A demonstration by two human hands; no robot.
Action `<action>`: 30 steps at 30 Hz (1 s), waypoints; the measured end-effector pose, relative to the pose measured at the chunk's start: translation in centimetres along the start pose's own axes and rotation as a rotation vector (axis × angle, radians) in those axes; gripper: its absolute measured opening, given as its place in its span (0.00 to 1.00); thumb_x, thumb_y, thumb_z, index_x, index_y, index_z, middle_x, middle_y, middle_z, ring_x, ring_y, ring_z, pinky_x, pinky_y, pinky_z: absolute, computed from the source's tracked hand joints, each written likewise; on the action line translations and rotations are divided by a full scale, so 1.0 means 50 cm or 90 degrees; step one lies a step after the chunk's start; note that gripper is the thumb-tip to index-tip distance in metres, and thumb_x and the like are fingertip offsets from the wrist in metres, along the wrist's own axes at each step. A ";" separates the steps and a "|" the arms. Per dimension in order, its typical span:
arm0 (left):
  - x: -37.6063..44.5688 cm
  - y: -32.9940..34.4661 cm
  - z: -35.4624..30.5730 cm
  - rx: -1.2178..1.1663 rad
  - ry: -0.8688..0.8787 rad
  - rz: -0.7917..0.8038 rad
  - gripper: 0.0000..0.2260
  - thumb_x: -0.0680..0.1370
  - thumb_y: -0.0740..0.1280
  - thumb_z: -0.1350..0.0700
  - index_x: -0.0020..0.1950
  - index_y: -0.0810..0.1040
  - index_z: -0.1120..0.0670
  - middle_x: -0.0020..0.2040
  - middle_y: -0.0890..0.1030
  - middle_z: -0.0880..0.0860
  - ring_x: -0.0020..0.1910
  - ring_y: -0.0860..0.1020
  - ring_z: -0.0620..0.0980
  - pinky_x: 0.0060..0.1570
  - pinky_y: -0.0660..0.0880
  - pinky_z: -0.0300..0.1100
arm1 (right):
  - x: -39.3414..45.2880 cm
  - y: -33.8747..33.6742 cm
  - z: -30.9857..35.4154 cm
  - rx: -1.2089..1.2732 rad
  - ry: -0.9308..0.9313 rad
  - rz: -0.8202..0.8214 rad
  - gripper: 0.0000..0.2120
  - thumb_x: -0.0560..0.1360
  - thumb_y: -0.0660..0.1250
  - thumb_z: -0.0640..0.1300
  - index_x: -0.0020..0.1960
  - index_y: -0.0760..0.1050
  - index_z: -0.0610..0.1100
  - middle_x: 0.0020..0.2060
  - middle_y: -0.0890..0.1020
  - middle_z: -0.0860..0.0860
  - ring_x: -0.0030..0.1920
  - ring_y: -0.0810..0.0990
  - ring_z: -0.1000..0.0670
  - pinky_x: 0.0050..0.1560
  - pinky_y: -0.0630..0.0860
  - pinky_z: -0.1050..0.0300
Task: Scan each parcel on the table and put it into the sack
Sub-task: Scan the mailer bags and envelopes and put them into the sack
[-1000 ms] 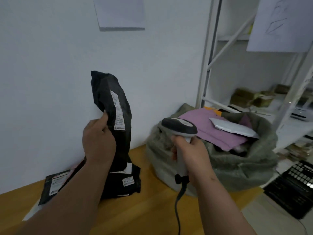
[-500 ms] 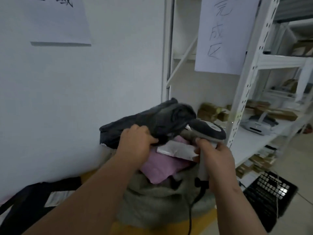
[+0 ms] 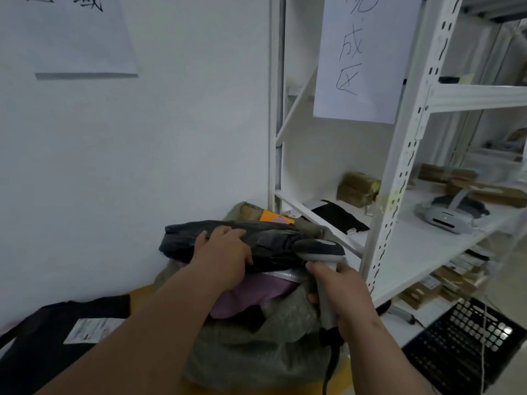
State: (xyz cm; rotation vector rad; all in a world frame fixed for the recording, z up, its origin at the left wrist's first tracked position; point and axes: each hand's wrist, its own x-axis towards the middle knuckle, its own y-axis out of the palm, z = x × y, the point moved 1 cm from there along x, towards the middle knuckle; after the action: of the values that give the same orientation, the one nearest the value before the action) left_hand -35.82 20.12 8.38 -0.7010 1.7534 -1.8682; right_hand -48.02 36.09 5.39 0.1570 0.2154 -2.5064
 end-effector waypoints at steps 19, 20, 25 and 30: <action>0.009 -0.005 -0.051 -0.688 0.007 0.021 0.08 0.79 0.67 0.58 0.53 0.82 0.49 0.53 0.83 0.49 0.55 0.80 0.49 0.61 0.75 0.46 | 0.014 0.011 0.021 -0.025 -0.102 0.004 0.08 0.74 0.71 0.48 0.41 0.78 0.44 0.37 0.84 0.41 0.42 0.84 0.39 0.48 0.80 0.42; 0.011 -0.011 -0.024 -0.711 -0.039 -0.072 0.07 0.78 0.67 0.59 0.52 0.82 0.49 0.52 0.83 0.50 0.54 0.80 0.49 0.59 0.76 0.45 | 0.016 0.018 0.022 -0.046 -0.108 0.005 0.09 0.74 0.71 0.48 0.41 0.78 0.43 0.38 0.83 0.40 0.42 0.84 0.39 0.48 0.80 0.42; 0.015 -0.023 0.136 -0.637 -0.308 -0.318 0.11 0.78 0.64 0.61 0.58 0.80 0.53 0.54 0.80 0.53 0.52 0.77 0.54 0.54 0.73 0.44 | 0.022 0.065 0.072 -0.146 -0.242 -0.025 0.09 0.75 0.69 0.47 0.37 0.73 0.47 0.38 0.75 0.51 0.56 0.79 0.38 0.58 0.76 0.43; 0.033 0.065 0.233 -0.685 -0.427 -0.164 0.15 0.79 0.62 0.64 0.66 0.76 0.59 0.62 0.77 0.58 0.58 0.76 0.58 0.59 0.74 0.49 | 0.029 0.135 0.126 -0.144 -0.226 0.054 0.11 0.69 0.69 0.54 0.41 0.78 0.45 0.40 0.84 0.46 0.40 0.85 0.42 0.49 0.82 0.43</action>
State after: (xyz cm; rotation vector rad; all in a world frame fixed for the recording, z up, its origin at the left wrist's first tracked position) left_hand -29.41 10.05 5.75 -1.7361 2.1114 -0.4870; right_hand -45.60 28.67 10.55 -0.3595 0.3346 -2.3556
